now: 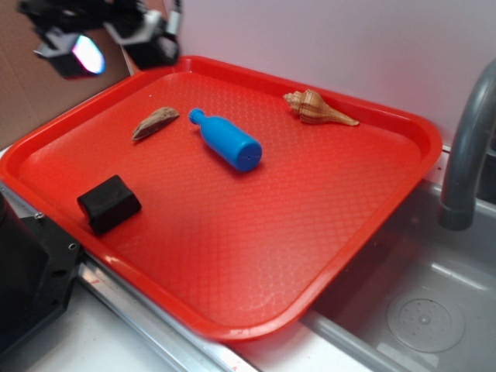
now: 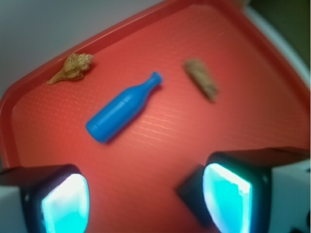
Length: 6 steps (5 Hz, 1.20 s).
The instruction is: Grab the blue bottle.
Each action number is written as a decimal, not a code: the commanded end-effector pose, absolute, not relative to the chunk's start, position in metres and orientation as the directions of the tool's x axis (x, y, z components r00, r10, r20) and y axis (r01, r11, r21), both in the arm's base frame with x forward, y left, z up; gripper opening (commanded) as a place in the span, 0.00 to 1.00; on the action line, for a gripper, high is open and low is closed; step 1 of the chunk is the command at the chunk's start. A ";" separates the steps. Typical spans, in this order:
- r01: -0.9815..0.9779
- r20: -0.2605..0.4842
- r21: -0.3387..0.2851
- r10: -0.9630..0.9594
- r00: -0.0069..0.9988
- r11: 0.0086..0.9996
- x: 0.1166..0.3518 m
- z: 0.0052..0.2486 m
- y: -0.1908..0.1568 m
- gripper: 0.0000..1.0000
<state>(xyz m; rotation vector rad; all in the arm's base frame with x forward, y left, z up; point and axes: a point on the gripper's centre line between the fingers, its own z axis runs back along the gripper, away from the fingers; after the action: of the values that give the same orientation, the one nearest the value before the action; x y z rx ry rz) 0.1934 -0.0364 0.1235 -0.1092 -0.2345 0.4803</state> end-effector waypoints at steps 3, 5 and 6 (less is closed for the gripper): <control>-0.657 0.014 -0.229 0.678 0.735 0.718 0.269 0.040 -0.029 1.00; -0.660 -0.027 -0.122 0.662 0.749 0.741 0.264 0.013 -0.042 1.00; -0.684 -0.026 -0.076 0.684 0.729 0.726 0.259 0.012 -0.042 0.00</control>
<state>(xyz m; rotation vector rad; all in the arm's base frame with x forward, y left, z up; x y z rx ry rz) 0.2639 -0.0413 0.0165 -0.0952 -0.0208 0.7430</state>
